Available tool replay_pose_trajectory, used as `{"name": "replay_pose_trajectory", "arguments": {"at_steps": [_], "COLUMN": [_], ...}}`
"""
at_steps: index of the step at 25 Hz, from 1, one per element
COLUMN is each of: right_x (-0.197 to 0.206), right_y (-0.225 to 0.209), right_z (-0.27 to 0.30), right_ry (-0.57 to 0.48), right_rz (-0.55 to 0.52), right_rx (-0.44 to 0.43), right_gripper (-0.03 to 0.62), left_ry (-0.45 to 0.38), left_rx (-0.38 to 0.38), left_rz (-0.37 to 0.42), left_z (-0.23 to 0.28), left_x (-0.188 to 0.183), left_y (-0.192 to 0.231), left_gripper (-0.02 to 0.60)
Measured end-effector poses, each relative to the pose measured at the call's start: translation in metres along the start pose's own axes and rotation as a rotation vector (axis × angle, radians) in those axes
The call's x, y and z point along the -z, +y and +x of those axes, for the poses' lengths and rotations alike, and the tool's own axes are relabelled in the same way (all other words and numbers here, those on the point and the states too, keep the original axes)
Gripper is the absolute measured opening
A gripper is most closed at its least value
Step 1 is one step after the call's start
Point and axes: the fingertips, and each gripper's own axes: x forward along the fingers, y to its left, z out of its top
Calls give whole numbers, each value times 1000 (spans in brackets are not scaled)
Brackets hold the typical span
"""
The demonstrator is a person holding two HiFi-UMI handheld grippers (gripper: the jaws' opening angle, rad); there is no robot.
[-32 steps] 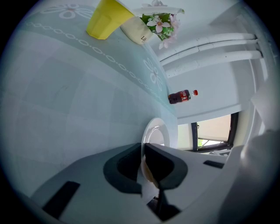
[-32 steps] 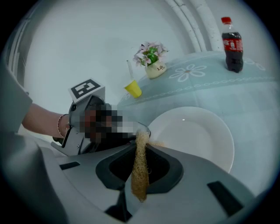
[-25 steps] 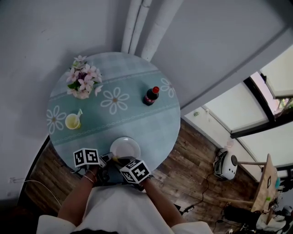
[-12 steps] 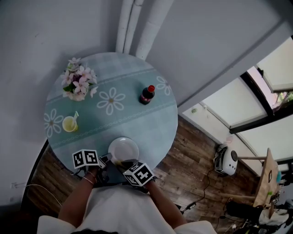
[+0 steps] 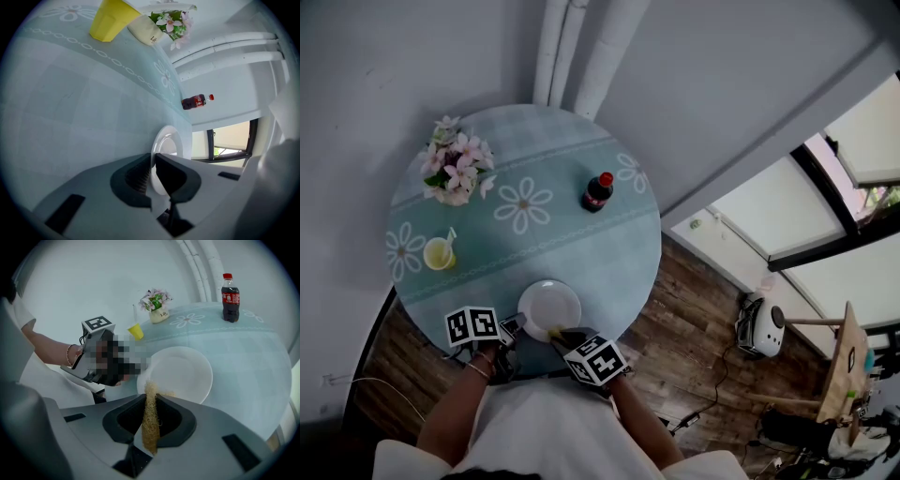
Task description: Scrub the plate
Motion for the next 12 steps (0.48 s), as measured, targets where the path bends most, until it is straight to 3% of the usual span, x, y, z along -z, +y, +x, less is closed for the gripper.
{"name": "replay_pose_trajectory", "arguments": {"at_steps": [12], "right_x": [-6], "right_y": [-34], "right_z": [-13], "right_ry": [-38], "right_rz": [67], "right_rx": [118], "right_gripper": [64], "left_ry": [-8], "left_rx": [12], "left_rz": [-4], "left_z": [0], "left_x": [0], "left_y": [-1], "left_gripper": [35]}}
